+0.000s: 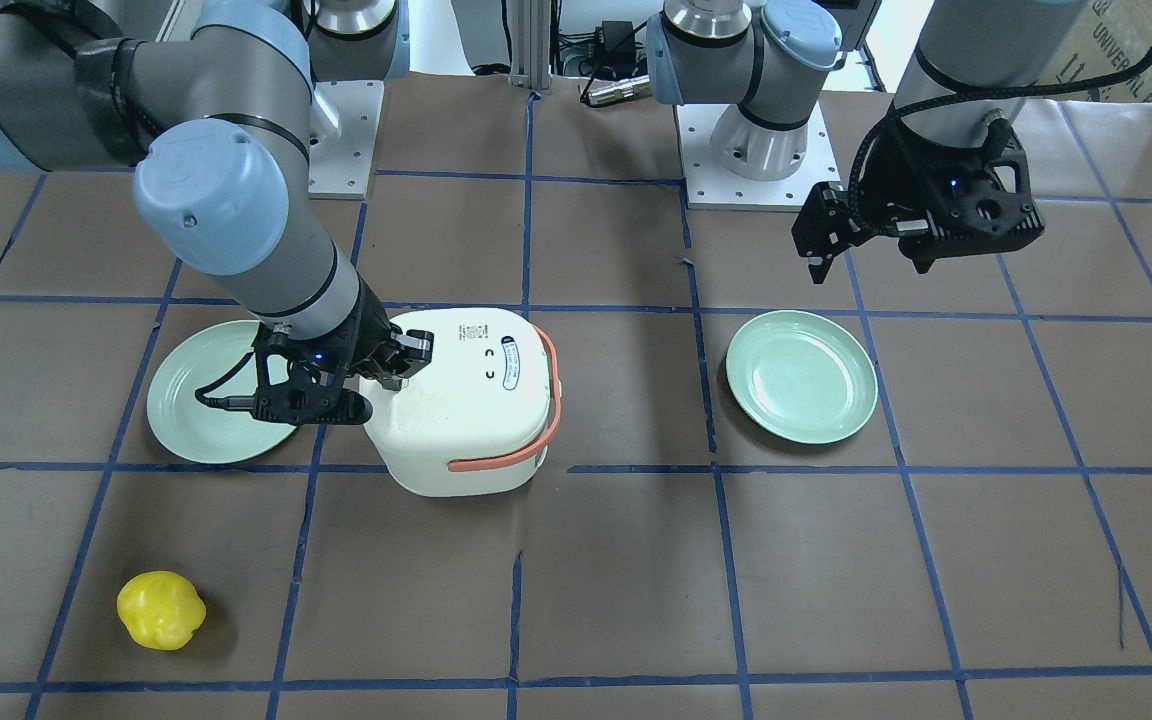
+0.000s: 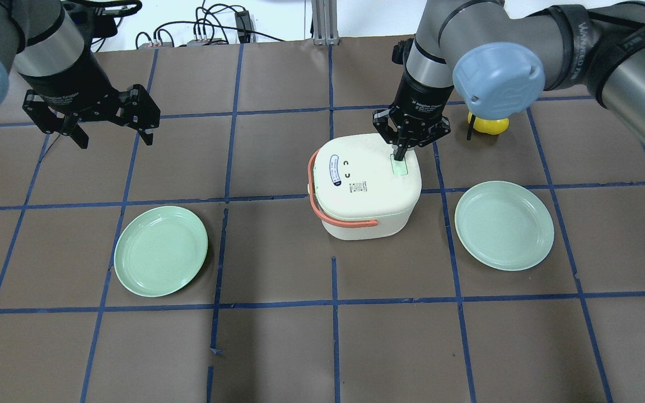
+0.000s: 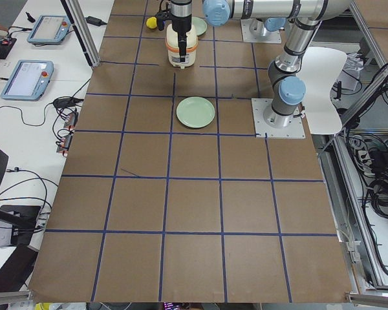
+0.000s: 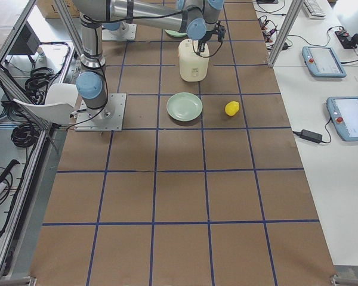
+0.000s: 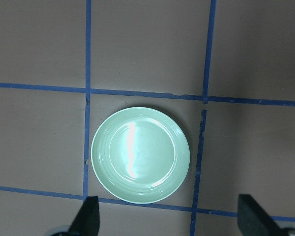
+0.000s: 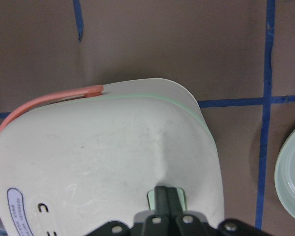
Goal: Press rice cooker button
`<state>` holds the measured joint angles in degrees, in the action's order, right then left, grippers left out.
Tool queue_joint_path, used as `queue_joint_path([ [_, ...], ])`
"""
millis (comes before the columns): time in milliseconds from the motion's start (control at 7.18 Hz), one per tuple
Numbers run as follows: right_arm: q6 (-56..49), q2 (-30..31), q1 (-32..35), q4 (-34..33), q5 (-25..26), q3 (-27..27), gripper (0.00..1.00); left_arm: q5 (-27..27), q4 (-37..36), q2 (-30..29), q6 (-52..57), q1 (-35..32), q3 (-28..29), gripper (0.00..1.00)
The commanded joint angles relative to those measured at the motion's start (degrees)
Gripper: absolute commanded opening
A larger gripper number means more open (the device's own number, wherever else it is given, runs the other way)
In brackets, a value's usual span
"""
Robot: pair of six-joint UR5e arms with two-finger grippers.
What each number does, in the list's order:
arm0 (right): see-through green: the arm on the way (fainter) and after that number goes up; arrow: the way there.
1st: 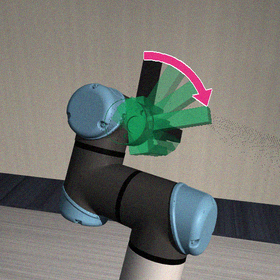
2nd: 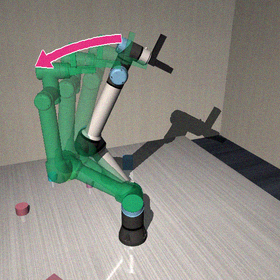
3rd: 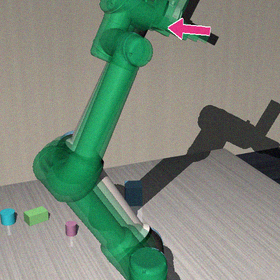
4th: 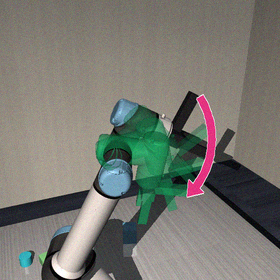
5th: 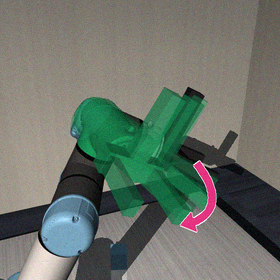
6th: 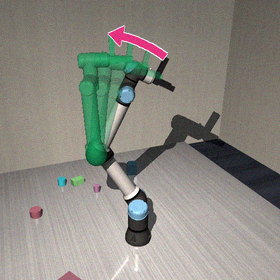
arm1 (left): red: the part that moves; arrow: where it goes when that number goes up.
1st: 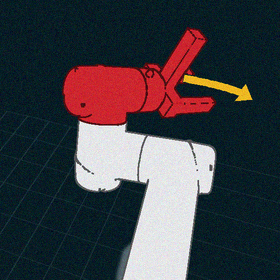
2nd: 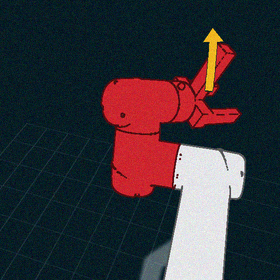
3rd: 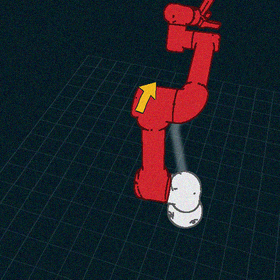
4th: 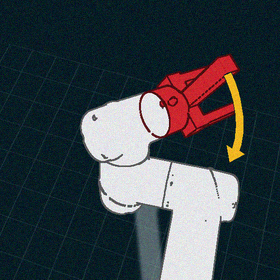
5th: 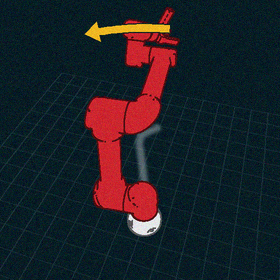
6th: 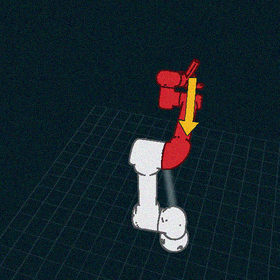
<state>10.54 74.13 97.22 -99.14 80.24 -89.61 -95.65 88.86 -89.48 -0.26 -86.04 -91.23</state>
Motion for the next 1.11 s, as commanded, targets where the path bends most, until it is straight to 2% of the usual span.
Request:
queue_joint_path([
  [0,0.01,-0.12,0.07,-0.26,0.0,-0.04,0.13,-0.06,0.0,0.0,0.0,0.0,0.0,1.0],
  [975,0.1,0.49,0.07,0.09,0.09,-0.22,0.13,-0.06,0.0,0.0,0.0,0.0,0.0,1.0],
])
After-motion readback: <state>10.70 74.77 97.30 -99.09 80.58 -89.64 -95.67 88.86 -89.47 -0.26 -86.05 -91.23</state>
